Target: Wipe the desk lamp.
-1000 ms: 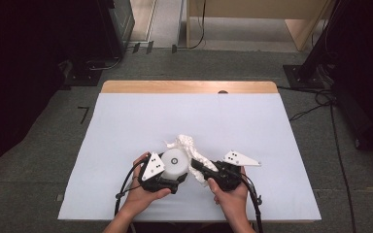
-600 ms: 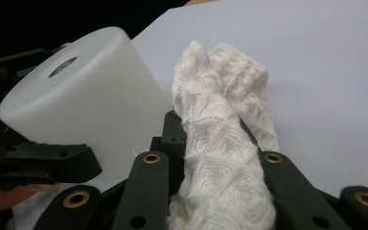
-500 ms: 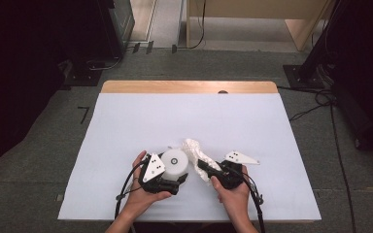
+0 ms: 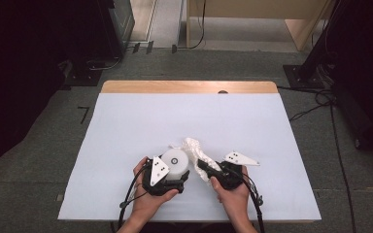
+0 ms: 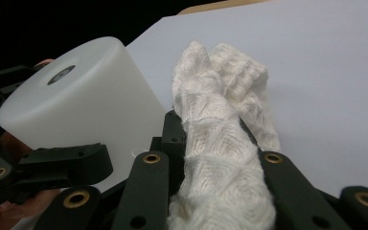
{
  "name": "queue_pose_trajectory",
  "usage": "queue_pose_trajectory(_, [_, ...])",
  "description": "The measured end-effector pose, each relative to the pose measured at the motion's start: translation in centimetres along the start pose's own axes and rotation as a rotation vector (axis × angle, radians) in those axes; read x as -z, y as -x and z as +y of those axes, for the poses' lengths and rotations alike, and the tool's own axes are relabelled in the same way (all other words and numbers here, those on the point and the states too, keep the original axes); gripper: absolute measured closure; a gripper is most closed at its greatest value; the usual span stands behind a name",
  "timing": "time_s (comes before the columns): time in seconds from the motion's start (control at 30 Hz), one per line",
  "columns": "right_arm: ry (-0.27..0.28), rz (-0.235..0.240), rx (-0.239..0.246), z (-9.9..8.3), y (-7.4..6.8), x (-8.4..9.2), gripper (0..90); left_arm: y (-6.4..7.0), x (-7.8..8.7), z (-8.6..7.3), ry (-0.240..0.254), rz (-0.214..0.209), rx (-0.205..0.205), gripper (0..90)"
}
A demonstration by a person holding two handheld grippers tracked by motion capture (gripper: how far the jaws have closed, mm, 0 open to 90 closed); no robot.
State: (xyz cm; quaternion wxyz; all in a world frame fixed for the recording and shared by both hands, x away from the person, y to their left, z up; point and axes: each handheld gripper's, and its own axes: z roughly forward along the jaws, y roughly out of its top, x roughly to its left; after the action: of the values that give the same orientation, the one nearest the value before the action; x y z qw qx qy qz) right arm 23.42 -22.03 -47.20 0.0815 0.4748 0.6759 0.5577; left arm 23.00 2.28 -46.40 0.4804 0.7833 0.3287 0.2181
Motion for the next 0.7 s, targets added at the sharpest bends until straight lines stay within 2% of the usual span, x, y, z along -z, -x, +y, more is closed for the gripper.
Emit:
queue_pose_trajectory(0.07, [0.007, 0.002, 0.004, 0.1, -0.2, 0.1, 74.9, -0.4, 0.1, 0.0, 0.001, -0.035, -0.026, 8.3])
queue_pose_trajectory(0.13, [0.020, 0.010, 0.013, 0.4, -0.6, 0.4, 74.9, -0.7, 0.2, 0.0, 0.011, -0.073, -0.074, 8.4])
queue_pose_trajectory(0.17, [0.028, 0.015, 0.020, 0.7, -0.8, 0.5, 74.9, -1.0, 0.2, 0.0, 0.012, -0.112, -0.083, 8.4])
queue_pose_trajectory(0.27, [0.057, 0.042, 0.045, 1.4, -1.7, 1.0, 74.9, -1.5, 0.1, -0.1, 0.009, -0.157, -0.059, 8.4])
queue_pose_trajectory(0.37, [0.089, 0.068, 0.064, 1.8, -2.6, 1.5, 74.9, -1.5, 0.1, -0.1, 0.008, -0.166, -0.065, 8.4])
queue_pose_trajectory(0.47, [0.095, 0.086, 0.067, 1.9, -3.0, 1.6, 75.0, -1.4, 0.1, -0.1, 0.006, -0.170, -0.068, 8.4])
queue_pose_trajectory(0.7, [0.034, 0.083, 0.032, 0.6, -2.4, 0.3, 75.9, -1.5, 0.0, -0.1, 0.009, -0.173, -0.064, 8.4])
